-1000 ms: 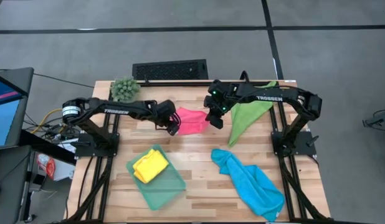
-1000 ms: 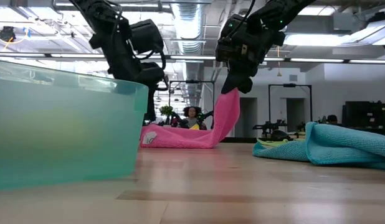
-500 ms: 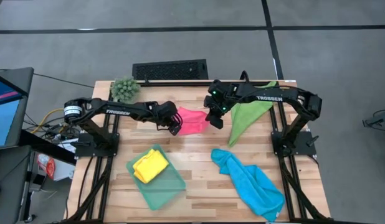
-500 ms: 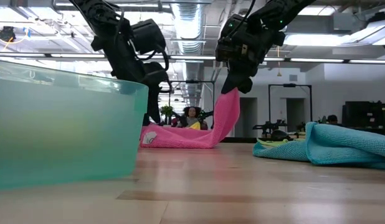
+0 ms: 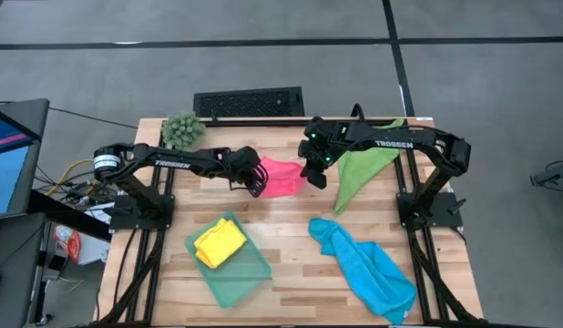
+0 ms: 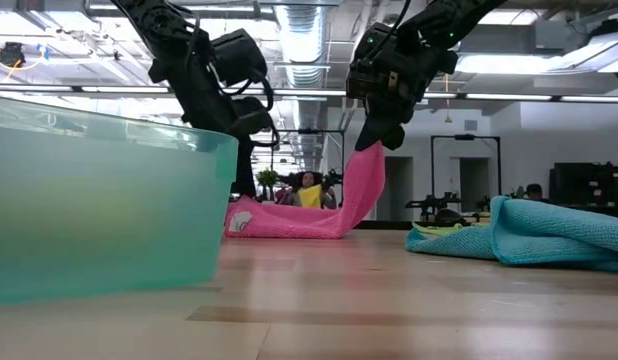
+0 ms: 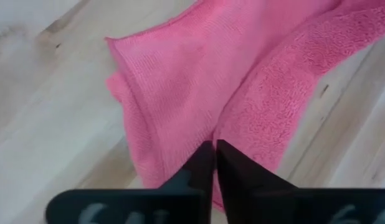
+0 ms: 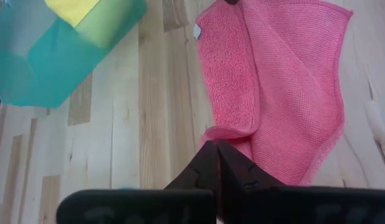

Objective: Fold microfiber towels
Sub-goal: Fold the pink towel

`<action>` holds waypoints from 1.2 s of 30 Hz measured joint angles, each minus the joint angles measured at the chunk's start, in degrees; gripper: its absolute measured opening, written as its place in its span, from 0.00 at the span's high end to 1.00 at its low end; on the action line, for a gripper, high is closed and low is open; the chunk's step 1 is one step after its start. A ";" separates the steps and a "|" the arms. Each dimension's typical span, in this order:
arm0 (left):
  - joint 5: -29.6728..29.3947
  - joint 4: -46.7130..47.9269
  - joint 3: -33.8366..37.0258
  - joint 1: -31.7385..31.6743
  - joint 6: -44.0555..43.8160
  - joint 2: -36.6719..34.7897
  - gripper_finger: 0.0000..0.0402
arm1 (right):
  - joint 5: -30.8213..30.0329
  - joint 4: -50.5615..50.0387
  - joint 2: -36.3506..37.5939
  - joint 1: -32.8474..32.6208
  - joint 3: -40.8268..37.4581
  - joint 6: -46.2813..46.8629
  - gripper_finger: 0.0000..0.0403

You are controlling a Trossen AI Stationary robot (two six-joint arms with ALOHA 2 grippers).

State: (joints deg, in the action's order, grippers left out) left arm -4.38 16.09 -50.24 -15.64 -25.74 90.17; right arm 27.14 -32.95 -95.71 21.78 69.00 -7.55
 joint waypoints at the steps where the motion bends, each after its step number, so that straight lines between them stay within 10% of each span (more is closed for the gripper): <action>1: 0.06 -0.40 0.00 0.00 -0.02 0.00 0.99 | 0.00 0.00 0.01 0.00 0.00 0.01 0.96; 15: -0.48 4.47 -4.11 0.02 -1.63 -10.66 1.00 | -0.02 -0.13 2.13 0.00 -0.09 0.47 0.97; 36: -15.72 12.18 -7.32 -0.90 0.35 -36.49 1.00 | -10.81 8.11 25.64 2.06 0.06 5.02 0.97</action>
State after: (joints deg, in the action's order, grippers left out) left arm -20.10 28.27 -57.56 -16.54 -25.38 53.68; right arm 16.33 -24.84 -70.07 23.84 69.06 -2.53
